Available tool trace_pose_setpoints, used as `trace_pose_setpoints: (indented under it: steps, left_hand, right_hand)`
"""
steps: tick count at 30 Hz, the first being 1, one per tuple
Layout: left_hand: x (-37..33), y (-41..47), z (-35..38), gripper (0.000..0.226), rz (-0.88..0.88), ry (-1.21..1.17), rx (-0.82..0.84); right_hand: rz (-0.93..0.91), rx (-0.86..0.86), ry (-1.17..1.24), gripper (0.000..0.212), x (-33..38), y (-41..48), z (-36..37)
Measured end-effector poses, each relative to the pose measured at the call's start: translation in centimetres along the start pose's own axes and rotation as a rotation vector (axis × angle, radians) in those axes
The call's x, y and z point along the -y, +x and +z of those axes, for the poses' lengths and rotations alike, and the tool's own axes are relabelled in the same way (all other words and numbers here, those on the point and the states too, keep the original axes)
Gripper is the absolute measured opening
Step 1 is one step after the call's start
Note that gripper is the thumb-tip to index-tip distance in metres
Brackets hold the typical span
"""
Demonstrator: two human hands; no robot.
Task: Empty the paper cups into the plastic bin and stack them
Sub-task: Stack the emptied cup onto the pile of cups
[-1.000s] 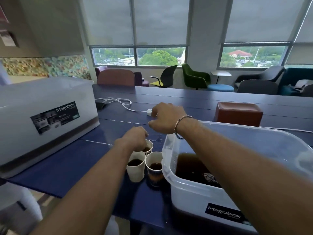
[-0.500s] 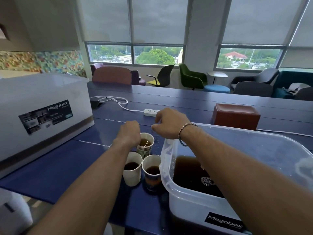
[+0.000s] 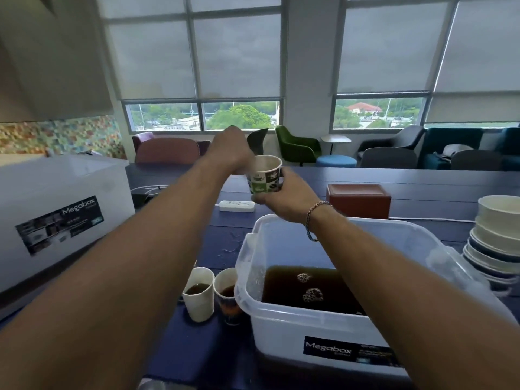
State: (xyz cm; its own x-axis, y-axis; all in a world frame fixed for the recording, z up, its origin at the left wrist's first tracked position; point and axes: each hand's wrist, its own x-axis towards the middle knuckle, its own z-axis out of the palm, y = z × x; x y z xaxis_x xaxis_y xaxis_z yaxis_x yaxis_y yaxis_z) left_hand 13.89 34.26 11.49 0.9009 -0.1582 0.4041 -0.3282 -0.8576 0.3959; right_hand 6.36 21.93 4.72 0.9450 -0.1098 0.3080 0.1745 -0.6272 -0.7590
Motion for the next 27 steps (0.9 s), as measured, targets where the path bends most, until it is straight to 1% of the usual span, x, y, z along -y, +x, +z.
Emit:
trace_pose_setpoints:
  steps: [6,8,10,12,19,23,25,27]
  left_hand:
    - [-7.0,-3.1,1.2,0.019,0.142,-0.200,0.079]
    - [-8.8,-4.9,2.0,0.025,0.187,-0.287,0.113]
    - [-9.8,-6.5,3.4,0.034,0.175,-0.418,0.161]
    - [-9.8,-8.0,5.2,0.039,0.155,-0.472,0.183]
    - [-7.1,-10.5,10.7,0.030,0.158,-0.248,0.223]
    - [-6.0,-10.5,11.4,0.040,0.170,-0.100,0.331]
    - [-5.7,-10.5,11.5,0.045,0.184,0.012,0.386]
    - [-5.5,-10.5,11.5,0.048,0.196,0.073,0.412]
  right_hand:
    - [0.051,-0.213,0.148,0.070,-2.1,-3.6,-5.7]
    - [0.075,-0.243,0.150,0.065,-3.4,-5.0,-7.7]
    - [0.106,-0.257,0.138,0.059,-5.0,-6.5,-9.4]
    - [0.139,-0.267,0.105,0.063,-6.7,-7.6,-10.6]
    - [0.199,-0.249,0.034,0.068,-10.3,-9.7,-12.0]
    - [0.198,-0.207,-0.003,0.066,-11.4,-9.8,-11.8]
    - [0.178,-0.195,-0.048,0.065,-11.8,-9.8,-11.6]
    - [0.178,-0.175,-0.111,0.065,-11.9,-9.9,-11.5]
